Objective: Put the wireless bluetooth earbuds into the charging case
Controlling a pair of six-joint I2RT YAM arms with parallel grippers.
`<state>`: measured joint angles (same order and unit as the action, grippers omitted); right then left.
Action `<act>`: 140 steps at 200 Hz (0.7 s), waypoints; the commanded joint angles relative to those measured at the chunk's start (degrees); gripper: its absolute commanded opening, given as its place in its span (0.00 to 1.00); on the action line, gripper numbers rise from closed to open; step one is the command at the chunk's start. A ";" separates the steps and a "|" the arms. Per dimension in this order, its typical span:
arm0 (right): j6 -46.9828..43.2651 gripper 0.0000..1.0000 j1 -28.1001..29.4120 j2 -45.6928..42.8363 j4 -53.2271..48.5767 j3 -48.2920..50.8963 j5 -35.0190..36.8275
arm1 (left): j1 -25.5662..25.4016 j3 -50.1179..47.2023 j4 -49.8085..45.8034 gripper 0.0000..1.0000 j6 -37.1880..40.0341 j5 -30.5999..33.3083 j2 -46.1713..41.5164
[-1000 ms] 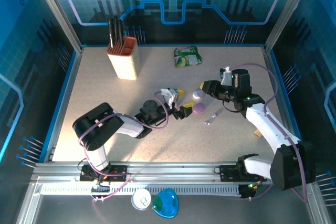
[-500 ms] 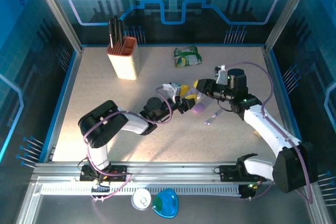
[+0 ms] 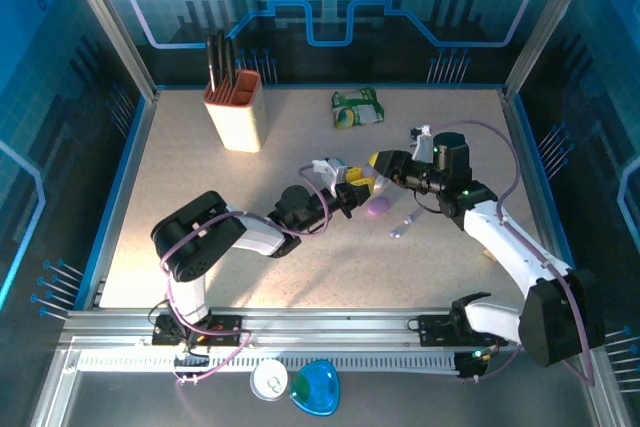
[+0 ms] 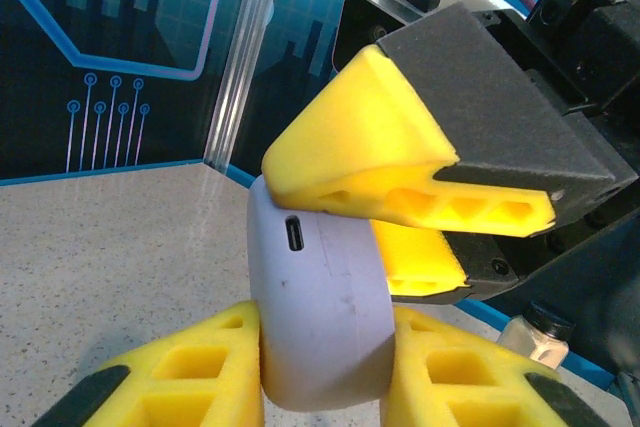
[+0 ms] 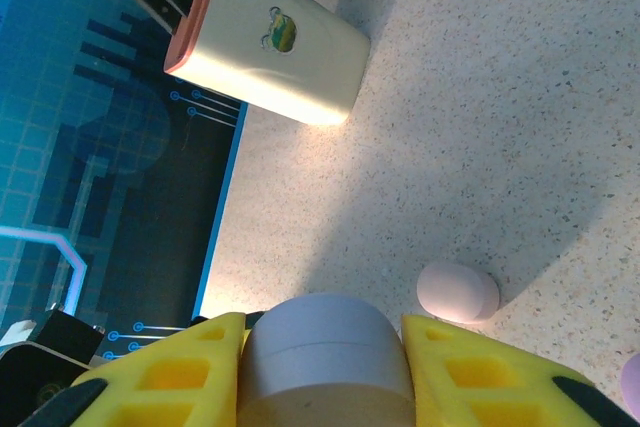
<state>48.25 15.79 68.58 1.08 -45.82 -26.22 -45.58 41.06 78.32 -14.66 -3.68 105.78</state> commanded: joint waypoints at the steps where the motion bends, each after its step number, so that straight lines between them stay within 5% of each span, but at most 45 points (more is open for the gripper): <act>1: -1.72 0.39 0.98 0.09 -1.10 0.09 -4.69 | 0.31 0.15 1.99 0.19 -0.63 -2.27 -0.19; 29: -7.55 0.66 0.25 -1.36 -1.14 -0.46 -5.48 | 1.25 -1.58 2.01 0.20 -1.13 -6.54 -1.91; 57: -18.59 0.77 -1.92 -3.54 -1.11 -0.97 -10.74 | 3.69 -4.21 2.01 0.20 -6.78 -14.02 -4.96; 93: -32.97 0.78 -5.60 -4.14 -9.22 -3.79 -24.92 | 6.32 -6.40 2.05 0.20 -13.83 -25.76 -8.67; 140: -46.02 0.74 -5.69 -3.38 -20.18 -6.95 -33.78 | 7.82 -5.91 2.01 0.21 -23.26 -38.21 -11.76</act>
<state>11.84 10.41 65.30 -12.51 -50.50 -50.94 -38.26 35.29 78.41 -31.14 -32.08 96.57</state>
